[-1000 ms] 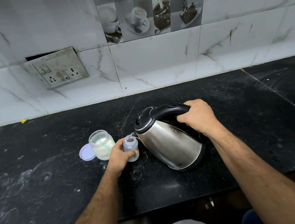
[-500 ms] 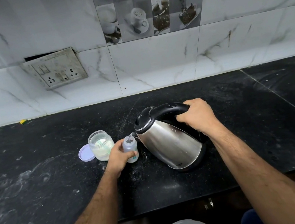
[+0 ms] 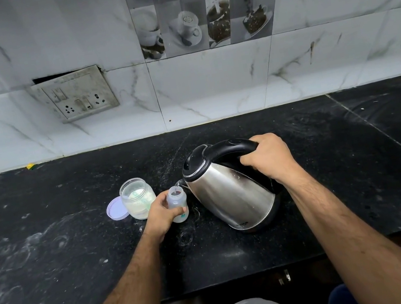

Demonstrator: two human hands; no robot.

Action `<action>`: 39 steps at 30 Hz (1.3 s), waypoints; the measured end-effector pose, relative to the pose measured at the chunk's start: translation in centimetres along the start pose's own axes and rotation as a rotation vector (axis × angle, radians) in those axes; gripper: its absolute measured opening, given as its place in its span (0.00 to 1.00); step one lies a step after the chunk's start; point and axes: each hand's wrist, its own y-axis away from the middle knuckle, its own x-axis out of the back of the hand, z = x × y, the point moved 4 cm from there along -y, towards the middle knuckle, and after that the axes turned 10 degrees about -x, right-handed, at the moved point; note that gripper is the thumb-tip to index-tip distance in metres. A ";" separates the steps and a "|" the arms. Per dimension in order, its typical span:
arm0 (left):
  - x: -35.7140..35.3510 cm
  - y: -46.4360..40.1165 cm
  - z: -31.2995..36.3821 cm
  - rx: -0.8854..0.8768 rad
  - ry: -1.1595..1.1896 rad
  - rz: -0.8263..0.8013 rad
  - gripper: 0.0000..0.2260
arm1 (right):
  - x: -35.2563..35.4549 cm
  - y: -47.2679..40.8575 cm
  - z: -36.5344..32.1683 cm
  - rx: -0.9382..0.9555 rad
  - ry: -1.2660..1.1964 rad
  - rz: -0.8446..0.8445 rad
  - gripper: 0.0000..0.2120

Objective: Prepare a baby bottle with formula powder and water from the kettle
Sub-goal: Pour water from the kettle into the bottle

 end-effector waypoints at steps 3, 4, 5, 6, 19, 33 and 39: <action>0.1 -0.1 -0.2 0.003 0.001 -0.005 0.25 | 0.0 0.0 -0.1 0.002 -0.005 0.003 0.04; 0.1 -0.1 -0.3 0.003 0.001 -0.007 0.25 | 0.0 0.0 -0.1 0.004 -0.003 0.005 0.04; 0.1 -0.1 -0.3 0.004 0.002 -0.007 0.25 | 0.0 0.0 -0.1 0.005 -0.002 0.006 0.04; 0.1 -0.1 -0.3 0.005 0.002 -0.006 0.25 | 0.0 0.0 -0.2 0.004 -0.003 0.005 0.04; 0.2 -0.3 -0.4 0.020 -0.001 -0.014 0.26 | 0.1 0.1 -0.3 0.005 0.010 0.009 0.06; 0.1 -0.4 -0.4 0.025 0.007 -0.019 0.26 | 0.0 0.0 -0.4 0.012 0.005 0.011 0.06; 0.2 -0.4 -0.3 0.024 0.015 -0.014 0.25 | 0.0 -0.1 -0.4 0.012 0.011 0.015 0.04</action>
